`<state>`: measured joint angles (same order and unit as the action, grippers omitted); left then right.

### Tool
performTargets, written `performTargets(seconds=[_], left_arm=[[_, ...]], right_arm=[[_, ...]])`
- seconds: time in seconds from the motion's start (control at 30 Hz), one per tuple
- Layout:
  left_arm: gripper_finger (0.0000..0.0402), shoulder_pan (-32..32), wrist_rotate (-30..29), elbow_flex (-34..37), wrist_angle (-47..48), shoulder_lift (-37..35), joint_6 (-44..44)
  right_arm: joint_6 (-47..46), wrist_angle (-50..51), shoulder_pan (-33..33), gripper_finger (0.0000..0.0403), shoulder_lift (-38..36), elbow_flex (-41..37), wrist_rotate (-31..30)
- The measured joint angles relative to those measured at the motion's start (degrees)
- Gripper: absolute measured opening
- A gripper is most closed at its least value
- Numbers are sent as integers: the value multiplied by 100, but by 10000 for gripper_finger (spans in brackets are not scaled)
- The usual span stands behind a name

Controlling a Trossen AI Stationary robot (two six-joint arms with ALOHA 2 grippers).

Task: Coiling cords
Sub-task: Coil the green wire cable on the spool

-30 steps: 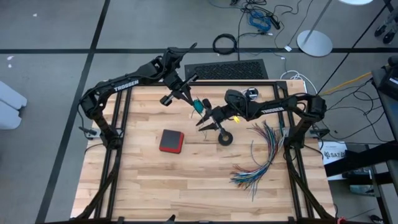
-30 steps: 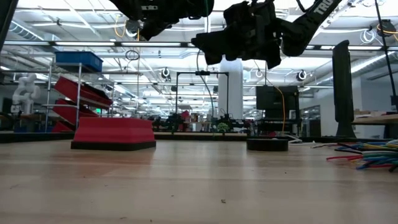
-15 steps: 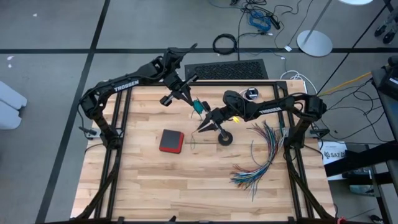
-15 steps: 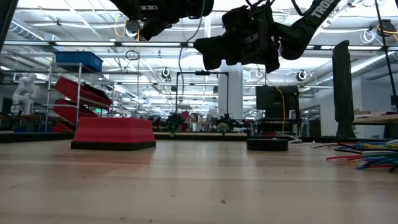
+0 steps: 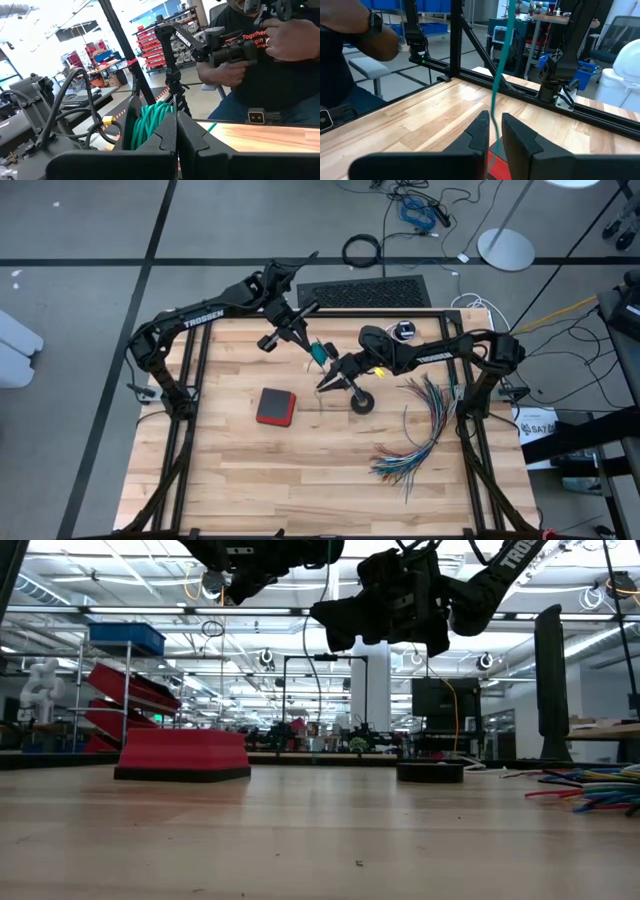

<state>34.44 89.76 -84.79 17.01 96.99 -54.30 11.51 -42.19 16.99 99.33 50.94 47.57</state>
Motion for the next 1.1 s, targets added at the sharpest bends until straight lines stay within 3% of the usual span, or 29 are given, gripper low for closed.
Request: performTargets(seconds=[0.13,0.3,0.47,0.83,0.9,1.0,1.1], left_arm=[[0,0,0,0,1,0,0],[0,-9,2,0,-1,0,-2],[0,-35,2,0,-1,0,-2],[0,-46,2,0,-1,0,0],[0,-46,2,0,-1,0,0],[0,-48,2,0,-1,0,0],[0,-48,2,0,1,0,0]], right_arm=[[32,-31,-24,37,0,0,17],[169,-276,-121,5,0,0,-120],[-101,-348,-136,7,-4,0,-225],[-128,-232,-136,76,-4,0,-431],[-34,-221,-138,63,-4,0,-433],[123,-184,-142,13,-4,0,-423],[176,-151,-140,3,-4,0,-542]])
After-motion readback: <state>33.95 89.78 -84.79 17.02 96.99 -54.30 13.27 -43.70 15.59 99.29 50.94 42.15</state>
